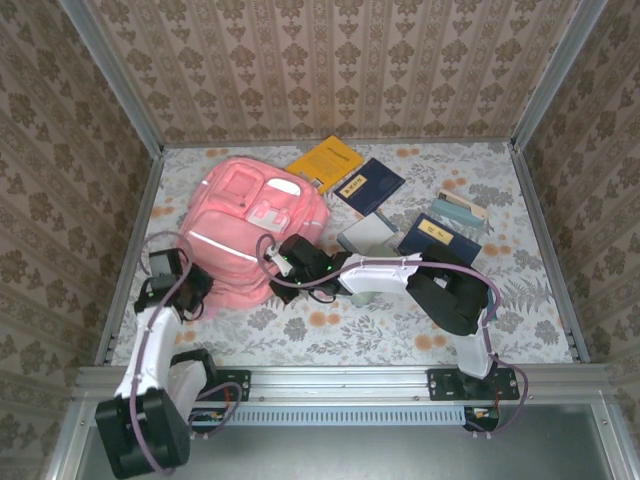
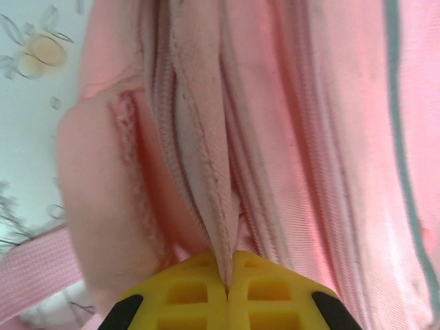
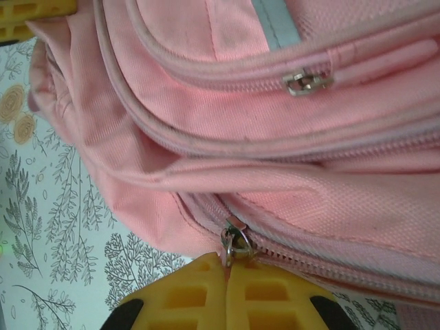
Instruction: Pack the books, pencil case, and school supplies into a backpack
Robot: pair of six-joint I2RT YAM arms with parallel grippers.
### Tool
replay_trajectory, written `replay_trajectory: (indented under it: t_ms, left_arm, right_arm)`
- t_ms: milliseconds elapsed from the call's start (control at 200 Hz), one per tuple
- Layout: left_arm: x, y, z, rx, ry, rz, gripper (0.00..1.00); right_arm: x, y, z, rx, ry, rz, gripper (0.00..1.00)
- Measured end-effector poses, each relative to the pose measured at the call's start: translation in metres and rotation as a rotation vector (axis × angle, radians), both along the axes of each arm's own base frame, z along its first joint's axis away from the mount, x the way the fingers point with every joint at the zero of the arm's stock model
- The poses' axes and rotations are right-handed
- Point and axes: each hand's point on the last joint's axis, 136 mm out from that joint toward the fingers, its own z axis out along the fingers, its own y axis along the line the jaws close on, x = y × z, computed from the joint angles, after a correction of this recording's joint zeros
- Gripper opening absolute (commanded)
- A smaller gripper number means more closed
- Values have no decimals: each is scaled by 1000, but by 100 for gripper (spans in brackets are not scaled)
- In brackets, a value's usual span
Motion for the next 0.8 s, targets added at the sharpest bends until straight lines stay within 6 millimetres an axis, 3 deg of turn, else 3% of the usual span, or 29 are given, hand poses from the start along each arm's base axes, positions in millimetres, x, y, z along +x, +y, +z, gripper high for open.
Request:
replay_trajectory:
  t_ms: [215,570,635,690,755,800]
  left_arm:
    - [-13,-26,3,-88,-112,71,0]
    - [-13,-19,1,-116,-135,189,0]
    - [-11,-17,0,-115,-132,192,0]
    - [-9,-17,0,-118,-128,187,11]
    - [-7,-17,1,-114,-120,170,38]
    - [-5,-17,5,-108,-121,156,42]
  right_arm:
    - [-7,-8,-9,-47,32,-2,0]
    - [-38,0,5,-56,41,63,0]
    - [-40,-1,7,-52,46,67,23]
    - [-41,-1,9,-40,64,67,29]
    - [-39,-1,13,-20,85,60,37]
    - [-35,-1,18,2,89,51,42]
